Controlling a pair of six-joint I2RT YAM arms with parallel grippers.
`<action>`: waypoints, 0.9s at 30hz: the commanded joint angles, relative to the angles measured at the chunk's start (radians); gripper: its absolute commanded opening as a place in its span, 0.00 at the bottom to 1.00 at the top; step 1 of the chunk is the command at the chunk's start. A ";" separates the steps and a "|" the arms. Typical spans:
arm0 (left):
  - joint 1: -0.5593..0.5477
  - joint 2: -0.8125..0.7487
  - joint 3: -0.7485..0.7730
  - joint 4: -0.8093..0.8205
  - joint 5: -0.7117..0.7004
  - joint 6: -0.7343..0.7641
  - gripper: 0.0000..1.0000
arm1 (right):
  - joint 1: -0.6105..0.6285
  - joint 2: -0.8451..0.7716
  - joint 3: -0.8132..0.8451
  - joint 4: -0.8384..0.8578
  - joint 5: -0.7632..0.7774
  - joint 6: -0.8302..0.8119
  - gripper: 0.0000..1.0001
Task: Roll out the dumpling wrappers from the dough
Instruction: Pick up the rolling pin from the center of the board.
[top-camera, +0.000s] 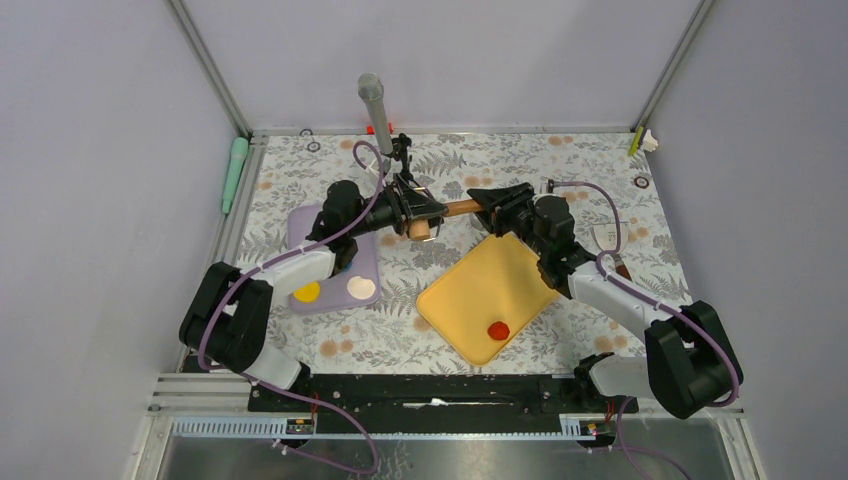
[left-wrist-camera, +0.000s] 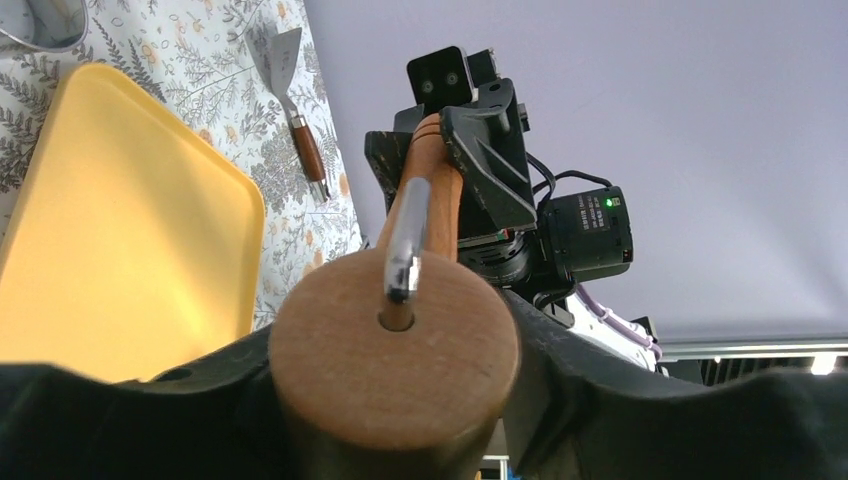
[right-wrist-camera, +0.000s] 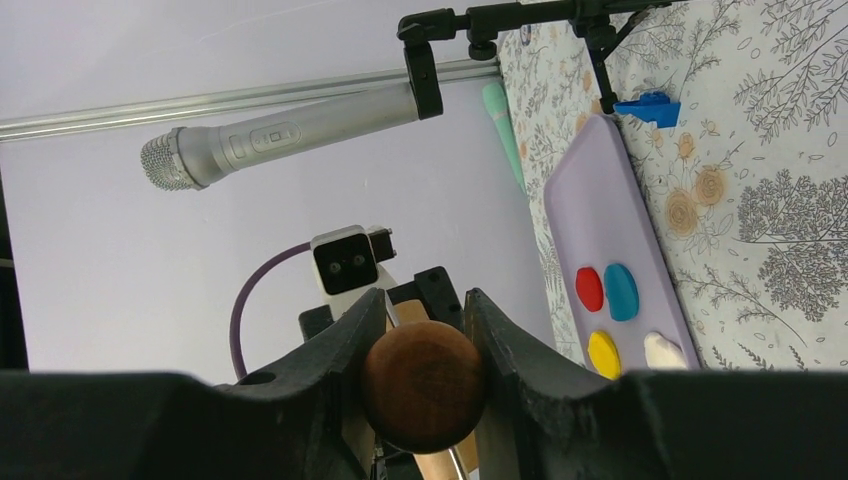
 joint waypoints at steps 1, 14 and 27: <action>-0.015 -0.016 0.037 0.075 -0.035 -0.015 0.45 | 0.022 -0.009 0.002 0.095 -0.071 0.006 0.00; -0.001 -0.020 0.039 0.056 -0.029 -0.009 0.00 | 0.019 -0.029 -0.055 0.121 -0.073 0.037 0.00; 0.086 0.074 0.188 0.176 0.410 -0.183 0.00 | -0.110 0.269 -0.165 1.000 -0.535 0.145 0.85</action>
